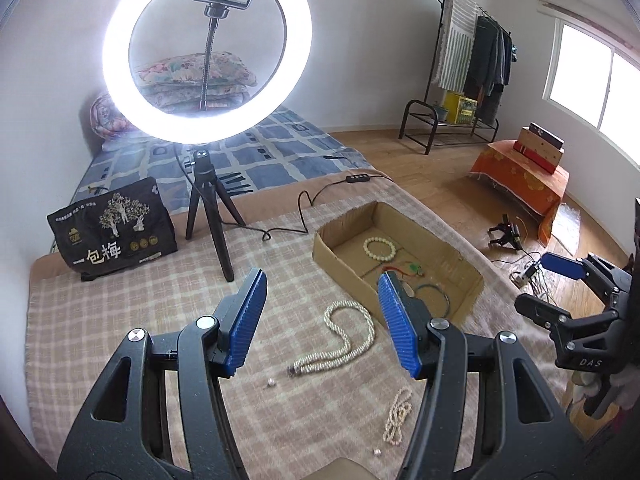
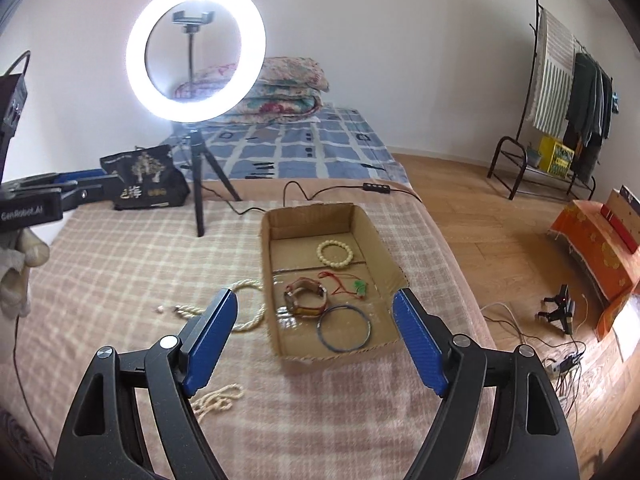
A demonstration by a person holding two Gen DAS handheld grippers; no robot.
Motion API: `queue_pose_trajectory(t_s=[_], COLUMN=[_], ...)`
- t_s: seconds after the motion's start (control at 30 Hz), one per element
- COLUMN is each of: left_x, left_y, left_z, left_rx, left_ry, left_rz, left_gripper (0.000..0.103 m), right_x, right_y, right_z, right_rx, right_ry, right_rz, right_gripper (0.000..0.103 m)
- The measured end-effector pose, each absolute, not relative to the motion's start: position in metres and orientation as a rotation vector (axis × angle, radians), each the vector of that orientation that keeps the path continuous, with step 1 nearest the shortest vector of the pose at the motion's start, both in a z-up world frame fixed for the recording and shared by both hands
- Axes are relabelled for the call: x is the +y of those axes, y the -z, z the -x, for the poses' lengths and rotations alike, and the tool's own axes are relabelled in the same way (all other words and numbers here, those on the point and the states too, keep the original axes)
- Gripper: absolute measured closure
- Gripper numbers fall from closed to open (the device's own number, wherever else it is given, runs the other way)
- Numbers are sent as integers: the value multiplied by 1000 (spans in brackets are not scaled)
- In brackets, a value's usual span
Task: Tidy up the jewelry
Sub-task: 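Withdraw both open tools from the box toward the pearl necklaces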
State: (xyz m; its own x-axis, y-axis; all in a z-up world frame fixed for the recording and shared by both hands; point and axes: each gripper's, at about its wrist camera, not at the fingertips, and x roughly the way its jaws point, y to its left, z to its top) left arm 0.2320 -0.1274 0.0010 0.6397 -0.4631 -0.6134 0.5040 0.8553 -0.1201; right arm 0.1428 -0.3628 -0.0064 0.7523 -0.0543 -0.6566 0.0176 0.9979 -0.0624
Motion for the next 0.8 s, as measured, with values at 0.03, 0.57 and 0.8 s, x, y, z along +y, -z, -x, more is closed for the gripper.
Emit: queue_pose_trajectory(t_s=[0.03,0.57,0.8], left_x=[-123,-41,-26], left_y=[-1,18,41], left_z=[-224,-170,-171], left_rx=[680,691,739], left_ry=[558,515,508], left_rz=[-65,7,63], left_gripper=[43,43,43], right_x=[-359,-325,-307], right_y=[6,9,15], right_z=[-139,-92,-83], right_rx=[721,823,841], right_ry=[37,7,-29], right_rz=[51,-50,-11], right_gripper=[23,23,23])
